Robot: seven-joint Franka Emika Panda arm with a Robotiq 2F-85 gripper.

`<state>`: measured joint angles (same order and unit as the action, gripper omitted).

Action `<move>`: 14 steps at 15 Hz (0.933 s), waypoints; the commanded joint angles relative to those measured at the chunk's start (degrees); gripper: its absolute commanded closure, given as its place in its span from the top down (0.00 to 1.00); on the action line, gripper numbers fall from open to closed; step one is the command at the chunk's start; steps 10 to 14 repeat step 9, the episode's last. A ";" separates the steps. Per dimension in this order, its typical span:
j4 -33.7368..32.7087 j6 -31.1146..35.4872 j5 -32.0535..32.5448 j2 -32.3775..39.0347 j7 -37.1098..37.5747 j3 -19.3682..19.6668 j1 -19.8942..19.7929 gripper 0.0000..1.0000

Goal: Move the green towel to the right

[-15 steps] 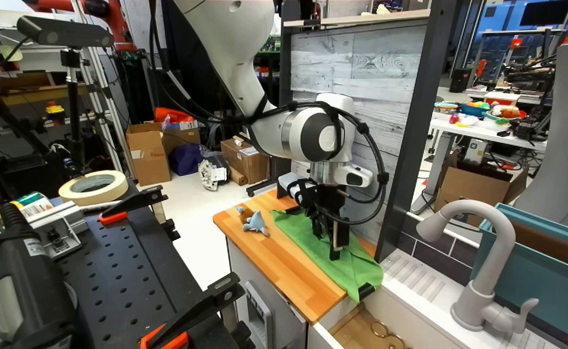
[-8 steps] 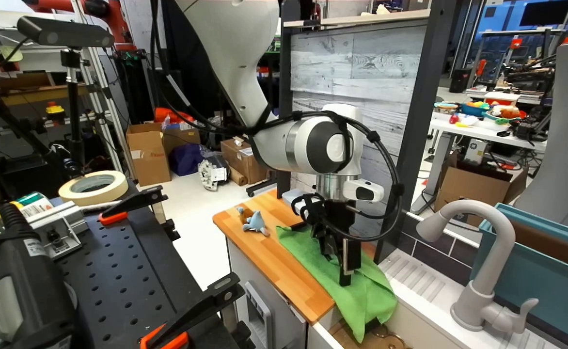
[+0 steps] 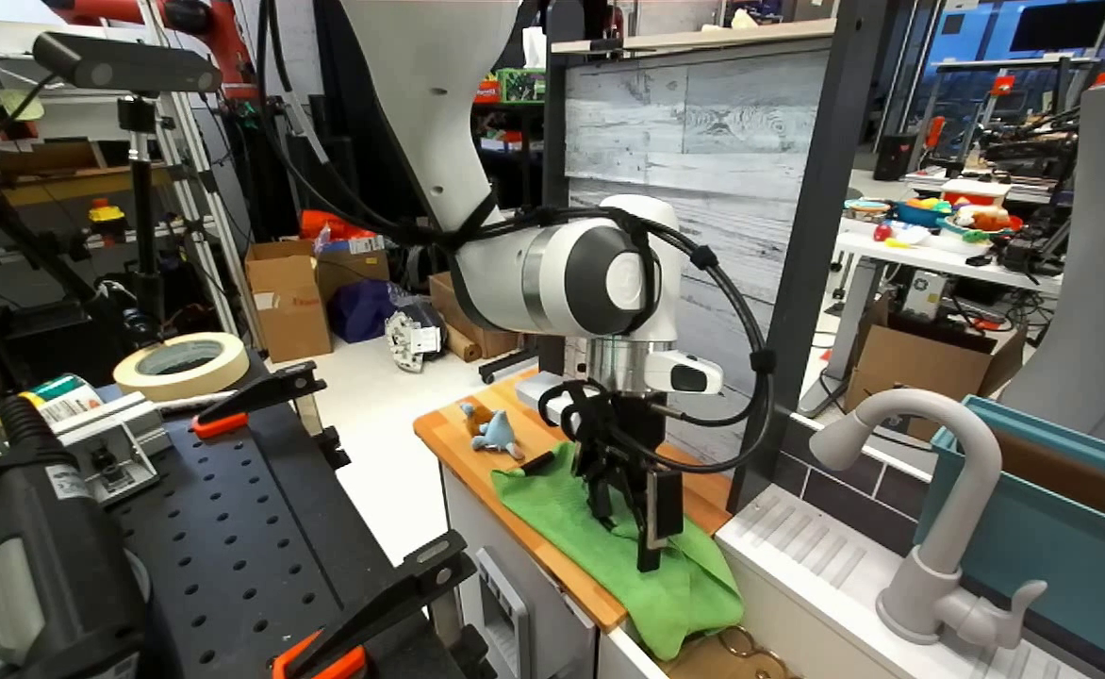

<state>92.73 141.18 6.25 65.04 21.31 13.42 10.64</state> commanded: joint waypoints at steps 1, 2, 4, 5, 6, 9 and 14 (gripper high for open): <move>7.68 2.41 1.39 -5.54 -1.29 -0.09 0.76 1.00; 8.95 3.04 1.27 -6.62 -1.12 -0.03 0.84 1.00; 13.48 5.52 0.35 -11.15 -1.07 -0.58 0.44 1.00; 16.20 6.49 -0.11 -13.92 -1.19 -0.89 0.20 1.00; 18.62 7.68 -0.56 -16.47 -1.05 -1.06 0.03 1.00; 14.26 5.09 0.31 -13.32 -0.36 -0.61 0.09 1.00; 14.26 5.09 0.31 -13.32 -0.36 -0.61 0.09 1.00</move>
